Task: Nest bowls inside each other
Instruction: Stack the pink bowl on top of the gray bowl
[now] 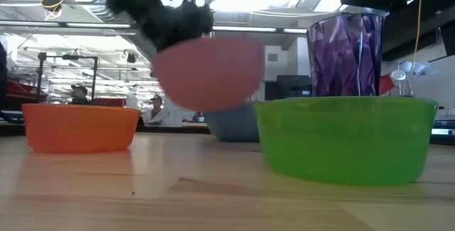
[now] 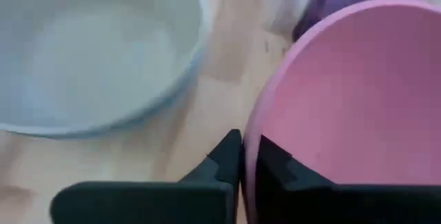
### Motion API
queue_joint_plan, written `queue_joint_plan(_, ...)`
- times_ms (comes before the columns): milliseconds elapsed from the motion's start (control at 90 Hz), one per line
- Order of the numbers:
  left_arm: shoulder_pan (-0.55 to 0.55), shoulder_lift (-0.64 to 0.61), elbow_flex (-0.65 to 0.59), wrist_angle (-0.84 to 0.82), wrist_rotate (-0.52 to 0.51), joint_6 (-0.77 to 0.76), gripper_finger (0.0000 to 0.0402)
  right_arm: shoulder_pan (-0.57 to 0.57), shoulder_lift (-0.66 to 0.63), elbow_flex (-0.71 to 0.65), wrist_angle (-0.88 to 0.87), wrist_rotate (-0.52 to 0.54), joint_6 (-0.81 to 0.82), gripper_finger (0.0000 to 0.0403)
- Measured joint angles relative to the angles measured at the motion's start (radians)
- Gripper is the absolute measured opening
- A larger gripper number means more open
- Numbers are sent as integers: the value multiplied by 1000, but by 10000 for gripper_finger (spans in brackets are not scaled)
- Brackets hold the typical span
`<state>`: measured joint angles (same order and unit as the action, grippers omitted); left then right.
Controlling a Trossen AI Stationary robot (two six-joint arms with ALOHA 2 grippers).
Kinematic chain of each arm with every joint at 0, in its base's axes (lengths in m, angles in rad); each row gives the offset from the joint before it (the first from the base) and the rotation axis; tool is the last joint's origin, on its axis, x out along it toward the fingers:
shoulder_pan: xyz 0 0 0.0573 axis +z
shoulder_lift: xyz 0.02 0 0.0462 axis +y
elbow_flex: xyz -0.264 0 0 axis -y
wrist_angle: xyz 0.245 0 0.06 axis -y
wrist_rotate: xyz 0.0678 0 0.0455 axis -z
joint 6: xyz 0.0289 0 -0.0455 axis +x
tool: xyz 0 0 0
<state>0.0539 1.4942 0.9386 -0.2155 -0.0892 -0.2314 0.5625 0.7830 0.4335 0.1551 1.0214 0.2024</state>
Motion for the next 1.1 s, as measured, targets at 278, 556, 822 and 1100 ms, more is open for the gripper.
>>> queue_joint_plan(278, 239, 3, 120, -49, -2, 155, 0, 0, 8, 0, 11, -12, 11, 114)
queue_joint_plan(556, 348, 117, 216, -37, 131, 220, 0, -80, 47, 1, 18, -58, -4, 114)
queue_joint_plan(822, 348, 201, 275, -63, 146, 231, 0, -379, 86, 121, -10, -440, -70, 114)
queue_joint_plan(1100, 374, 208, 276, -68, 146, 235, 0, -460, 159, 202, -33, -515, -135, 114)
